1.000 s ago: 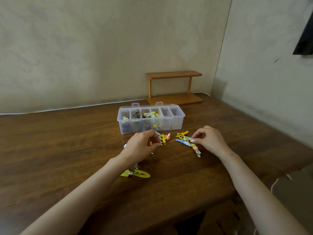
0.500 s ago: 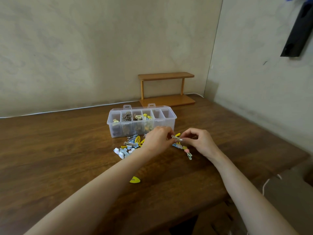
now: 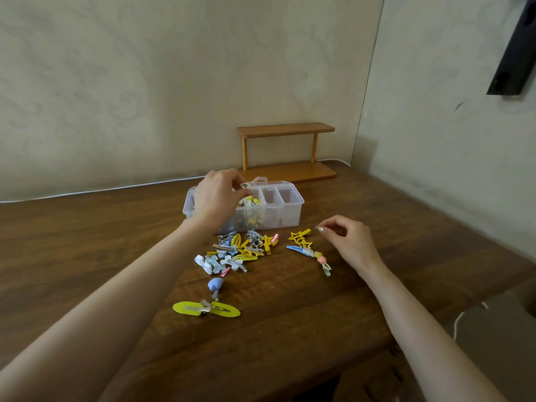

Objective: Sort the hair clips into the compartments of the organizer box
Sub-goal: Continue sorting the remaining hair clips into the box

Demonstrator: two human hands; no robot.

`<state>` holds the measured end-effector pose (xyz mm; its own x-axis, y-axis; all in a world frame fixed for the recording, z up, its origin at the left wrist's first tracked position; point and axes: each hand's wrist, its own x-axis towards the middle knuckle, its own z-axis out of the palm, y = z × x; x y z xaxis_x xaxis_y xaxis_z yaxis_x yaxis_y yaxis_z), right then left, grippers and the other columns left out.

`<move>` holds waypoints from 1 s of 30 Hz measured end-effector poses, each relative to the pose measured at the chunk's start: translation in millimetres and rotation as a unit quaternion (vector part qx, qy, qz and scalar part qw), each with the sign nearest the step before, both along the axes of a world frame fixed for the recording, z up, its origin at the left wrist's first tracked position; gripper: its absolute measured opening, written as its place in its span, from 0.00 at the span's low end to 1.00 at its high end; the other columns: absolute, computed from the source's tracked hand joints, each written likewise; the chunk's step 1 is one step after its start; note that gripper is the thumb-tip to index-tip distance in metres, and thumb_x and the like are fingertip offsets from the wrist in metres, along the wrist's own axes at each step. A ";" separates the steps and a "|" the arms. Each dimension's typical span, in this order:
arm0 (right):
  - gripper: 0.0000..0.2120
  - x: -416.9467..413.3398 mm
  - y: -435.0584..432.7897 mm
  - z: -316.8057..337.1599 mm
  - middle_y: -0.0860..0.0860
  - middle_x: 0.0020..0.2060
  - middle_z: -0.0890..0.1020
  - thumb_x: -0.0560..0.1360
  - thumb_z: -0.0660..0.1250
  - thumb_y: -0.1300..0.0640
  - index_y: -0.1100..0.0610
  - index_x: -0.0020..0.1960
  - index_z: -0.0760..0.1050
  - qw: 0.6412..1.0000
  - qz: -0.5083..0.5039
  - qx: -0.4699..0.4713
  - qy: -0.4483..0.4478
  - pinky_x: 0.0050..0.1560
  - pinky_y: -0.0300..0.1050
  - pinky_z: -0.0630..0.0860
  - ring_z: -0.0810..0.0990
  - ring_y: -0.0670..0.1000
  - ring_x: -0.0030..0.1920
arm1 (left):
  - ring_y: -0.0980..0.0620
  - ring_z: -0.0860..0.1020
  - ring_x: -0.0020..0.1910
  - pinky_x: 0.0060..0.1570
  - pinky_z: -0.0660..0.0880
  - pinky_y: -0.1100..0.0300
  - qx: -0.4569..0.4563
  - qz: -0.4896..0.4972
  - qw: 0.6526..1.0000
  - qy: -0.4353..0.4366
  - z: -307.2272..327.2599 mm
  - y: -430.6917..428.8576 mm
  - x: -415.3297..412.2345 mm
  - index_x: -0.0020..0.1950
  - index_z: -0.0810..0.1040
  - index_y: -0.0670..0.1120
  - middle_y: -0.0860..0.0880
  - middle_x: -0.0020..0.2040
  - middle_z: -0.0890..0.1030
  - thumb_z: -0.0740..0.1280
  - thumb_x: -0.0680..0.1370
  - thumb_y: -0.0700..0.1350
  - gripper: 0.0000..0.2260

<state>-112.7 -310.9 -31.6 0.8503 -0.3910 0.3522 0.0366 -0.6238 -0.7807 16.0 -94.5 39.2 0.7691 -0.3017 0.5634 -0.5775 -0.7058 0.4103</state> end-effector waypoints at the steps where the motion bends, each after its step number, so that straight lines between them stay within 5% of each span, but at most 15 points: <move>1: 0.05 0.5 0.1 -0.2 0.46 0.44 0.81 0.76 0.67 0.57 0.55 0.49 0.81 1.000 0.001 -0.002 0.004 0.39 0.31 0.67 0.76 0.41 0.45 | 0.49 0.76 0.47 0.38 0.69 0.57 0.022 0.014 1.000 -0.004 0.8 -0.7 6.8 0.48 0.80 0.47 0.51 0.45 0.81 0.70 0.73 0.53 0.11; 9: 0.05 -1.3 -1.0 -2.9 0.46 0.43 0.81 0.76 0.67 0.59 0.55 0.49 0.81 1.000 0.006 -0.006 0.012 0.40 0.31 0.68 0.77 0.43 0.45 | 0.47 0.75 0.51 0.43 0.70 0.55 0.156 0.022 0.987 0.030 -12.6 -25.7 30.0 0.47 0.79 0.45 0.46 0.49 0.80 0.68 0.73 0.54 0.12; 17: 0.09 10.0 -1.0 -5.7 0.46 0.50 0.80 0.77 0.66 0.58 0.52 0.56 0.79 0.996 -0.007 -0.073 0.060 0.42 0.33 0.70 0.76 0.44 0.48 | 0.47 0.71 0.53 0.46 0.73 0.53 0.089 -0.043 0.995 -0.005 -20.1 -5.4 13.0 0.49 0.79 0.44 0.46 0.49 0.76 0.65 0.77 0.49 0.10; 24: 0.13 19.8 7.5 15.9 0.47 0.48 0.79 0.76 0.66 0.53 0.50 0.60 0.75 0.970 -0.012 -0.184 0.157 0.45 0.40 0.73 0.77 0.46 0.50 | 0.52 0.74 0.45 0.42 0.76 0.54 0.058 -0.093 0.994 0.002 -28.1 27.0 -7.8 0.49 0.79 0.45 0.49 0.46 0.78 0.65 0.76 0.45 0.06; 27: 0.11 23.5 24.2 20.9 0.46 0.47 0.78 0.77 0.65 0.55 0.50 0.59 0.76 0.957 -0.039 -0.272 0.093 0.39 0.36 0.67 0.74 0.43 0.44 | 0.55 0.74 0.42 0.35 0.70 0.66 0.094 -0.101 0.989 0.043 -32.1 37.7 -11.2 0.49 0.78 0.47 0.53 0.45 0.78 0.66 0.76 0.45 0.04; 30: 0.08 31.1 45.5 20.6 0.45 0.46 0.78 0.76 0.67 0.55 0.50 0.55 0.79 0.967 0.029 -0.249 0.033 0.38 0.31 0.65 0.73 0.41 0.43 | 0.58 0.74 0.39 0.33 0.68 0.68 0.142 -0.102 0.981 0.089 -35.3 45.5 -8.5 0.47 0.79 0.48 0.54 0.43 0.77 0.67 0.75 0.46 0.03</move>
